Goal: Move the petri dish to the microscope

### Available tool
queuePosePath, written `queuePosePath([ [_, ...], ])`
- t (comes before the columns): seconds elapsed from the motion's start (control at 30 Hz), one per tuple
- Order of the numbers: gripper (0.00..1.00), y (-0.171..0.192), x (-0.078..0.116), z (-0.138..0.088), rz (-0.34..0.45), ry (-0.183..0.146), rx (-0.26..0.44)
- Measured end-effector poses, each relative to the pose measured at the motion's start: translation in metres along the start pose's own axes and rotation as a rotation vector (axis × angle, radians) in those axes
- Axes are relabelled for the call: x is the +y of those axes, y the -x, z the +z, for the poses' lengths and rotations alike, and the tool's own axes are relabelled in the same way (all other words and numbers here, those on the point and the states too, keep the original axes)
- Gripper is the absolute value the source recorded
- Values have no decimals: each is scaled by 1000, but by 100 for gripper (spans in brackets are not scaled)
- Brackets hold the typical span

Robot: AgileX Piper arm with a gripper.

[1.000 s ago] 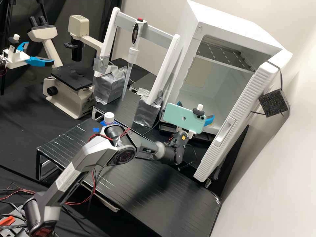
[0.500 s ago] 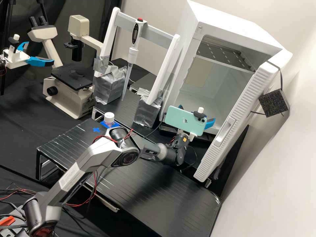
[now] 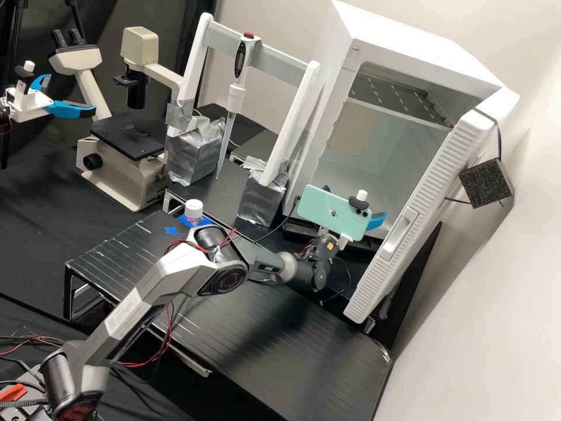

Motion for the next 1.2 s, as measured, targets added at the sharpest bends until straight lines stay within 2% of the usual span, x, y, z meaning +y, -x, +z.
queuePosePath([
  [0.53,100,-4,3,-30,15,-9,43],
  [0.8,100,-4,3,-30,15,-9,43],
  [1.1,100,4,15,-18,35,3,17],
  [1.2,100,4,13,-14,31,-1,9],
])
